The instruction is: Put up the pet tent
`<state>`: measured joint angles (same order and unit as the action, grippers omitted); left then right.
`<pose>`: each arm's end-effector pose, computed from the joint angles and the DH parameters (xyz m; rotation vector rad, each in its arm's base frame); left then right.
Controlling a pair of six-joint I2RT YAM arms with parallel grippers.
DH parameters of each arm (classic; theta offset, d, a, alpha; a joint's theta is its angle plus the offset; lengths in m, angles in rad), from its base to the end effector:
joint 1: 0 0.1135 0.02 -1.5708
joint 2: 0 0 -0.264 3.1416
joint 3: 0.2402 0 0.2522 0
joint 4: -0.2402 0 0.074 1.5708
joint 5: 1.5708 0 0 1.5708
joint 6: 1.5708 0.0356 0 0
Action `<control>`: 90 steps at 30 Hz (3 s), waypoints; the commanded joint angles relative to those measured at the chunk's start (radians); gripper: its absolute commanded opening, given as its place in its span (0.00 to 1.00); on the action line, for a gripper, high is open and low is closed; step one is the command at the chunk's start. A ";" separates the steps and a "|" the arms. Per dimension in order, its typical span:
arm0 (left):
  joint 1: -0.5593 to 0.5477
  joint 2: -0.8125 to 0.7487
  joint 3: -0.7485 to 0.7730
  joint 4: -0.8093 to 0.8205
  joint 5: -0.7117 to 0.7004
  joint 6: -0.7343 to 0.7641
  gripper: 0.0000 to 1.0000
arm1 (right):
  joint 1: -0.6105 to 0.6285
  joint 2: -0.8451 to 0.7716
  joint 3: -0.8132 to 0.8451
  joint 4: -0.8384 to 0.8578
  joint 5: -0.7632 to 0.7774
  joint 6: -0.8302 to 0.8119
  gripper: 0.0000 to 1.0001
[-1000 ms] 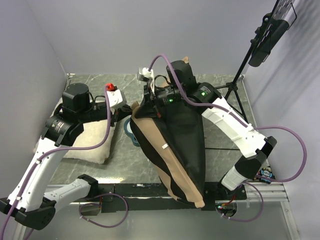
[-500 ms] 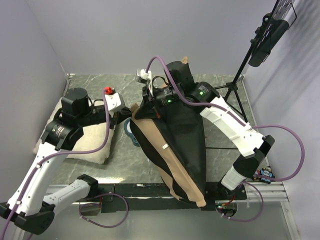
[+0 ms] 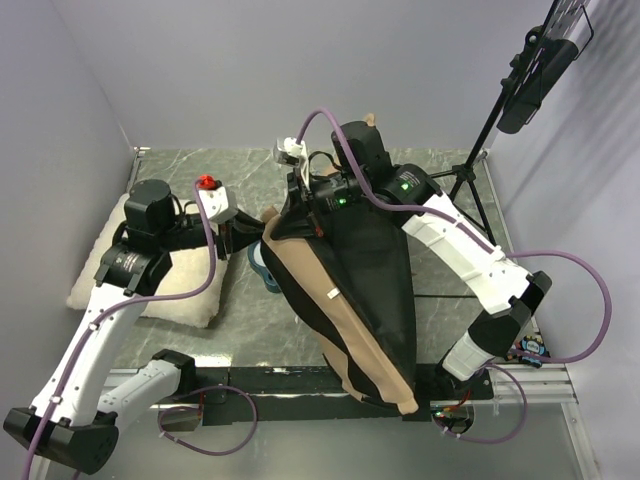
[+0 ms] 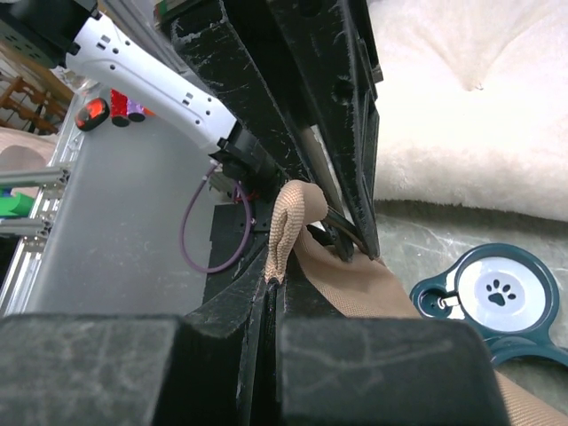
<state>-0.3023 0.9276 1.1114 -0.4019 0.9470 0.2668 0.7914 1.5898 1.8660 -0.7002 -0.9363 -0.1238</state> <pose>0.1671 -0.0824 0.4080 1.1094 1.3867 -0.8648 0.2123 0.2556 0.4629 -1.4384 1.4739 1.3495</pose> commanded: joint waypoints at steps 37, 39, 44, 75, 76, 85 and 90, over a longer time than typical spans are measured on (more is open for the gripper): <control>0.261 0.028 0.065 -0.051 -0.123 0.014 0.01 | -0.040 0.112 0.199 -0.151 0.172 -0.025 1.00; 0.299 0.050 0.064 -0.049 -0.094 0.026 0.01 | -0.053 0.076 0.188 -0.113 0.166 -0.016 1.00; 0.463 0.146 0.077 -0.026 -0.010 -0.027 0.01 | -0.098 -0.022 0.156 -0.051 0.169 -0.003 1.00; 0.681 0.197 -0.022 0.008 -0.228 -0.291 0.01 | -0.178 -0.392 -0.749 0.207 0.212 -0.139 0.89; 0.681 0.195 -0.022 0.008 -0.226 -0.293 0.01 | -0.178 -0.374 -0.746 0.232 0.217 -0.110 0.89; 0.681 0.208 -0.007 0.020 -0.229 -0.336 0.01 | -0.152 -0.186 -0.696 0.361 0.264 0.049 0.68; 0.686 0.250 0.044 -0.003 -0.169 -0.370 0.03 | -0.147 -0.146 -0.644 0.326 0.241 0.033 0.00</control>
<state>0.3767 1.1507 1.0977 -0.4019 0.7406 -0.0559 0.6365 1.4384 1.1339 -0.4038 -0.6746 -0.1074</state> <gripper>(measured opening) 0.035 0.212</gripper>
